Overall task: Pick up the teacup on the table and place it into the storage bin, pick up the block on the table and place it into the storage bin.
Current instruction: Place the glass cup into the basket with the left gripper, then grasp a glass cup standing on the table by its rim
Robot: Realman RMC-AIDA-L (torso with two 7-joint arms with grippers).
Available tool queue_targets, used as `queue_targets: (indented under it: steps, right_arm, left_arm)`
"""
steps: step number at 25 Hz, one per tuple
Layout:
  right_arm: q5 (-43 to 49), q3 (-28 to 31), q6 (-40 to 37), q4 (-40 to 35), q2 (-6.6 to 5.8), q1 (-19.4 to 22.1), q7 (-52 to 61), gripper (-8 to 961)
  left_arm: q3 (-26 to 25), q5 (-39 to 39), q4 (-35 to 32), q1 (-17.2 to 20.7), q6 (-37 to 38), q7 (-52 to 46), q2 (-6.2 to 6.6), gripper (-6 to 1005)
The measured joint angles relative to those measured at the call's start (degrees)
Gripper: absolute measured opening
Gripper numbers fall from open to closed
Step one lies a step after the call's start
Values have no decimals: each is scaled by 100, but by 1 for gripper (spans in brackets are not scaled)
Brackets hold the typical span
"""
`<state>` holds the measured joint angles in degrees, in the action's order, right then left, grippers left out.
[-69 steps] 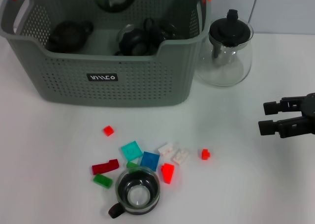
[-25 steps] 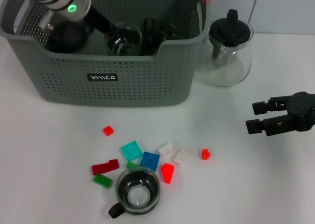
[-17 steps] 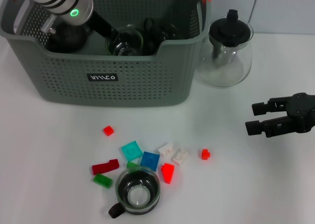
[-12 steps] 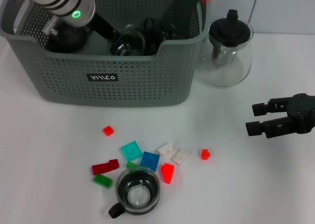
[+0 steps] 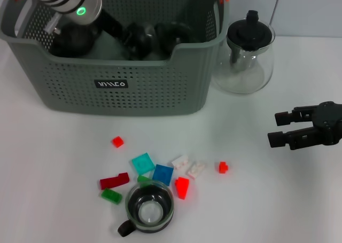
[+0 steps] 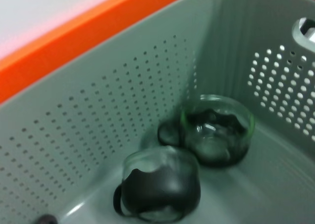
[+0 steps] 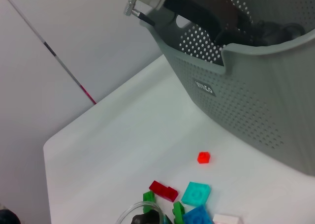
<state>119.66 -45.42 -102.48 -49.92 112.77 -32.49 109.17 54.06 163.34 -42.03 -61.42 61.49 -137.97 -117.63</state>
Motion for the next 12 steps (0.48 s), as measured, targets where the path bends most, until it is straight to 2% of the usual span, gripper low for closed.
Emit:
queue_targets:
  steps: [4,8,12]
  right_arm:
    - [3,6,-10,0,-3,7,-3,941]
    - [5,8,-18,0,-13,6,-10,940]
    - [5,22,-12,0,-25,7,-48,940]
  left_arm:
    - [-67,-47,-529,132,200,-5,-25,368]
    - [-450,-417,-1409,327,581,-9,-26,559]
    - [-890,-1477,-2213,612,1060,43,15,589]
